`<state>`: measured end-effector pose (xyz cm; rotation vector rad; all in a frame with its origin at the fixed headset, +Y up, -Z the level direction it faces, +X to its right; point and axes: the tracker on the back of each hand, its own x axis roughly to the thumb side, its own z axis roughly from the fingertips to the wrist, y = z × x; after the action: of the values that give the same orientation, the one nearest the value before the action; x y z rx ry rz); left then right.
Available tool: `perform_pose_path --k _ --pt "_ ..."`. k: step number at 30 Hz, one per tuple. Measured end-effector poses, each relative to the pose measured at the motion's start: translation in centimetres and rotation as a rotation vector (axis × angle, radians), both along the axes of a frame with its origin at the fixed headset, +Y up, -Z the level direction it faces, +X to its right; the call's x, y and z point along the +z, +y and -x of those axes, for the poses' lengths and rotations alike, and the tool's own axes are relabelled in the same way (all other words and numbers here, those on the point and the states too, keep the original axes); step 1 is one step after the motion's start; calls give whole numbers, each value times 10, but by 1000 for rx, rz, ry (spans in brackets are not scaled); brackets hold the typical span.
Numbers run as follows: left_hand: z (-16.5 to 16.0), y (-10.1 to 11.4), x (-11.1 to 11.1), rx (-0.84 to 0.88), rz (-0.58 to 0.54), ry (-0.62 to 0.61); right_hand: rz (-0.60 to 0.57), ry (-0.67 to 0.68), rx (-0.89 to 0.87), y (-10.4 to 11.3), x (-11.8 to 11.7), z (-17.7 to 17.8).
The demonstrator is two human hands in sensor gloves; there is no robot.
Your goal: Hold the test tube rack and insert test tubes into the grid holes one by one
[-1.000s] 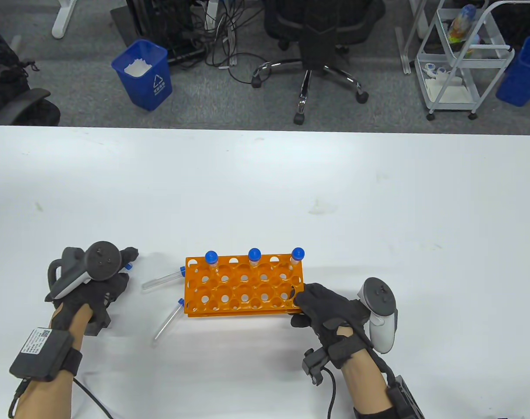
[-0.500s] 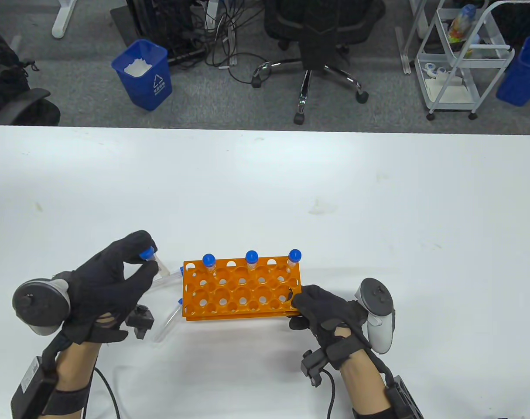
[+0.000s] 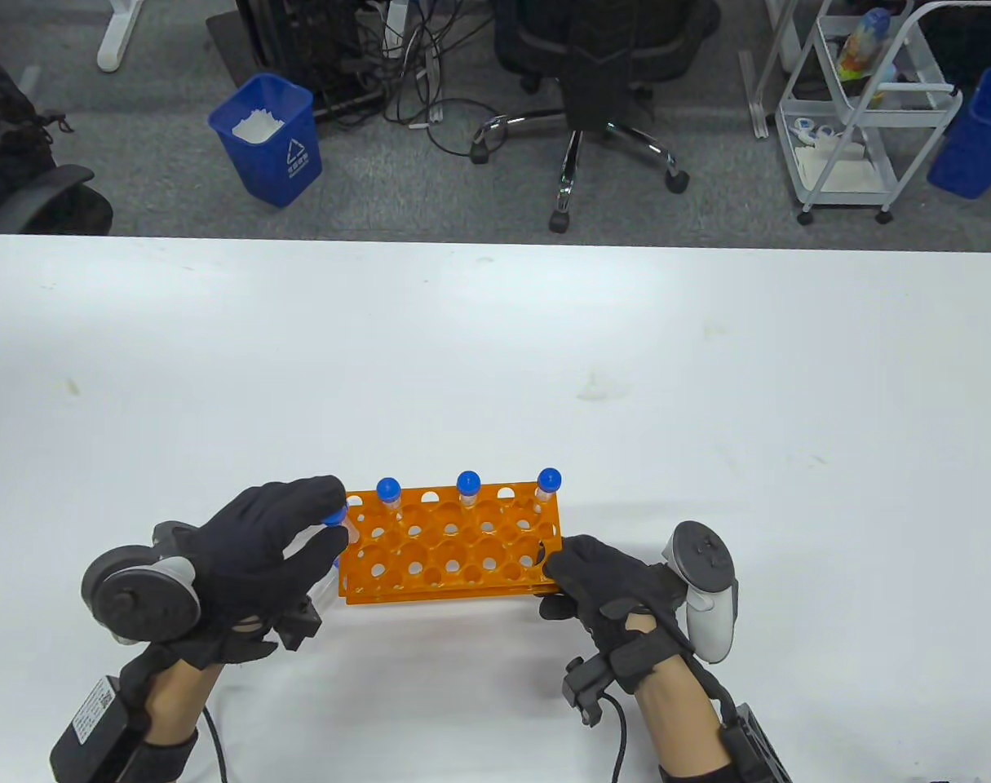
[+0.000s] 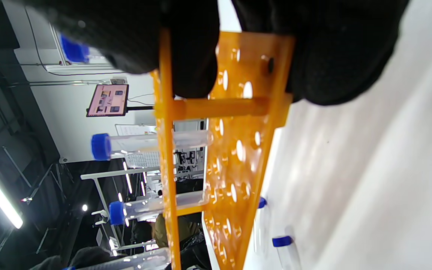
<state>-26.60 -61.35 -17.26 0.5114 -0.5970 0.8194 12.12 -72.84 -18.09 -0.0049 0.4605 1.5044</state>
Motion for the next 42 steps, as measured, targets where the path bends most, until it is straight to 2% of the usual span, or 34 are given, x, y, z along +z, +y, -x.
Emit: perform_pose_path --k 8,12,20,25,42 --pt "-6 -8 -3 -117 72 -11 5 4 -34 1 1 0" --pt "-10 -9 -3 -158 65 -5 6 4 -43 2 1 -1" --pt "-9 -13 0 -143 46 9 8 2 -49 2 2 -3" --pt "-11 -13 2 -212 34 13 6 -1 -41 2 2 -4" --pt "-2 -16 1 -236 98 36 0 -19 -18 2 1 -8"
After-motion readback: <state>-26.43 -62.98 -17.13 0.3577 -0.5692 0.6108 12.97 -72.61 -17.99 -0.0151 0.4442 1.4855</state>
